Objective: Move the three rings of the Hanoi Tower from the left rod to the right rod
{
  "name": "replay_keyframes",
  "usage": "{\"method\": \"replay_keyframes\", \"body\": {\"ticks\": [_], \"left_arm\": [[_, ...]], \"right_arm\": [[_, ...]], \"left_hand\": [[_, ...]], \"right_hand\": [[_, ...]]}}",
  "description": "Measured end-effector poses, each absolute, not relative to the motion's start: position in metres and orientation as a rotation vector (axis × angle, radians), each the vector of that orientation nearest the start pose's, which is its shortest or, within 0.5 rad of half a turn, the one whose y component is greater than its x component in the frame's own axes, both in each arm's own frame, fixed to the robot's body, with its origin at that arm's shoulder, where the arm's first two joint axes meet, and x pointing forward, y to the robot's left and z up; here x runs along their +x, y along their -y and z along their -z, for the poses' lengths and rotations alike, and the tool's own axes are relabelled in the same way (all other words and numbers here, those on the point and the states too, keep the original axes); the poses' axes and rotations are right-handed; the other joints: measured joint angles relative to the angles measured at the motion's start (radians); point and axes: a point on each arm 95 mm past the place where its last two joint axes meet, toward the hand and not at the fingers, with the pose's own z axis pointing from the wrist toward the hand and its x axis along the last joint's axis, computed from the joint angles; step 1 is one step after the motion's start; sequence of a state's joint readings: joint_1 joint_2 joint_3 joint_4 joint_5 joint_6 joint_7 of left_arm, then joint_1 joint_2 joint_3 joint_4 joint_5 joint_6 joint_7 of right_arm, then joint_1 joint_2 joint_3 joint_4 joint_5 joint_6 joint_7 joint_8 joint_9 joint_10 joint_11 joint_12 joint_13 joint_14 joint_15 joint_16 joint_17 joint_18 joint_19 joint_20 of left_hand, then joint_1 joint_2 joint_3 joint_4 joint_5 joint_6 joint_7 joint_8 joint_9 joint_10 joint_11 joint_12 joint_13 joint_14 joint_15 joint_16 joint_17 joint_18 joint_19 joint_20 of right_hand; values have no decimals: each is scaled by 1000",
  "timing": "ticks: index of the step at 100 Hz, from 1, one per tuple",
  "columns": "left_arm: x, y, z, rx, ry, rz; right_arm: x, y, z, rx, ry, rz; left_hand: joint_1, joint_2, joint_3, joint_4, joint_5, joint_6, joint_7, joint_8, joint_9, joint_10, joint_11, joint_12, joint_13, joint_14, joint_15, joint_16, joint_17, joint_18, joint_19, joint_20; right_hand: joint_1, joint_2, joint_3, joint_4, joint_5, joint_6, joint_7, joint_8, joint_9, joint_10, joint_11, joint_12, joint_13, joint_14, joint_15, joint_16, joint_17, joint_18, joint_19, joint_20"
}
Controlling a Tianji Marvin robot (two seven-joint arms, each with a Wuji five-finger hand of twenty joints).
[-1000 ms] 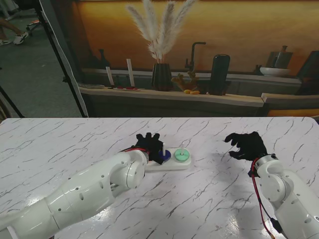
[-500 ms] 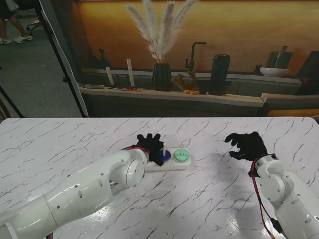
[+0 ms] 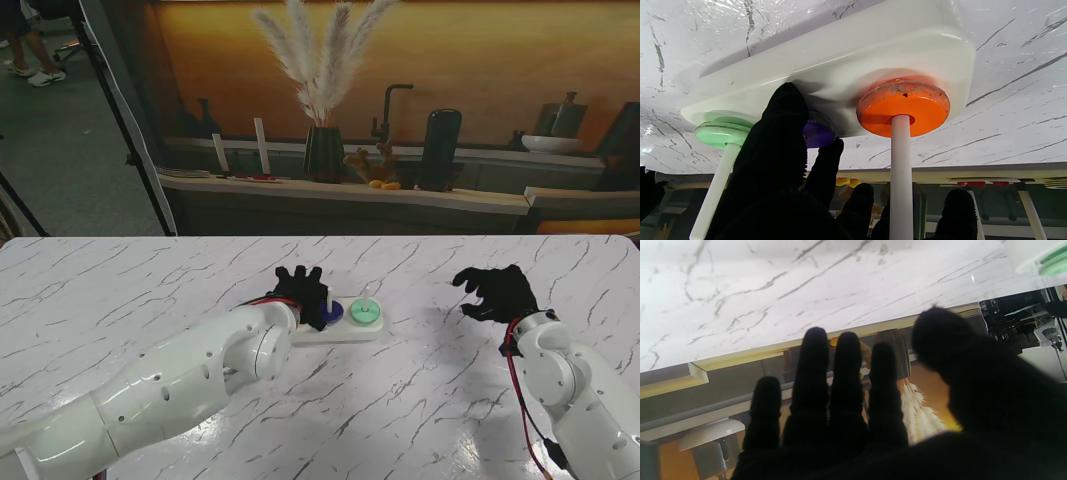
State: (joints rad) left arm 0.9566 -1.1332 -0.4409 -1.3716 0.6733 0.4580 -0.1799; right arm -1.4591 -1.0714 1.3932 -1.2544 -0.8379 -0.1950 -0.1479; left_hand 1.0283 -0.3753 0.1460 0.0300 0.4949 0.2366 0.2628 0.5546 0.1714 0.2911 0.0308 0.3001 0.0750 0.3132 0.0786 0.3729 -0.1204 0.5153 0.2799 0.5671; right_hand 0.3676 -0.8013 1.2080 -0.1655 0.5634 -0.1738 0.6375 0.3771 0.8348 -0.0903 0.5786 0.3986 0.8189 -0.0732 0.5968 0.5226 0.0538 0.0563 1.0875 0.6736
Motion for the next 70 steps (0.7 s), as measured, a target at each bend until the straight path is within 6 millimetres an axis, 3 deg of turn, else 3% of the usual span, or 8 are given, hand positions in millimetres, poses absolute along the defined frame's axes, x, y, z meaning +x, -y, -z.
{"method": "replay_keyframes", "body": {"ticks": [19, 40, 43, 70], "left_arm": [[455, 139, 335, -1312, -1777, 1225], [455, 139, 336, -1353, -1745, 1249], [454, 138, 336, -1358, -1742, 1251], [451, 135, 334, -1427, -1687, 1286]], "right_arm": [[440, 129, 349, 1379, -1255, -1462], [440, 129, 349, 1381, -1255, -1461], [440, 129, 349, 1382, -1256, -1460], [440, 128, 350, 1386, -1259, -1461]], "left_hand": [[68, 31, -113, -5, 12, -13, 97, 52, 26, 0, 3, 7, 17, -1, 0, 12, 3, 0, 0, 0], [91, 19, -124, -6, 12, -13, 121, 73, 65, -1, 10, 8, 28, -1, 12, 23, 4, 0, 0, 0], [93, 19, -124, -25, 12, -13, 121, 73, 67, -1, 10, 8, 28, -1, 12, 23, 4, 0, 1, 0], [102, 19, -124, -26, 12, -13, 121, 73, 68, -1, 10, 8, 28, -1, 12, 23, 4, 0, 2, 0]], "right_hand": [[0, 0, 0, 0, 0, 0, 0, 0, 0, 0, 0, 0, 0, 0, 0, 0, 0, 0, 0, 0], [0, 0, 0, 0, 0, 0, 0, 0, 0, 0, 0, 0, 0, 0, 0, 0, 0, 0, 0, 0], [0, 0, 0, 0, 0, 0, 0, 0, 0, 0, 0, 0, 0, 0, 0, 0, 0, 0, 0, 0], [0, 0, 0, 0, 0, 0, 0, 0, 0, 0, 0, 0, 0, 0, 0, 0, 0, 0, 0, 0]]}}
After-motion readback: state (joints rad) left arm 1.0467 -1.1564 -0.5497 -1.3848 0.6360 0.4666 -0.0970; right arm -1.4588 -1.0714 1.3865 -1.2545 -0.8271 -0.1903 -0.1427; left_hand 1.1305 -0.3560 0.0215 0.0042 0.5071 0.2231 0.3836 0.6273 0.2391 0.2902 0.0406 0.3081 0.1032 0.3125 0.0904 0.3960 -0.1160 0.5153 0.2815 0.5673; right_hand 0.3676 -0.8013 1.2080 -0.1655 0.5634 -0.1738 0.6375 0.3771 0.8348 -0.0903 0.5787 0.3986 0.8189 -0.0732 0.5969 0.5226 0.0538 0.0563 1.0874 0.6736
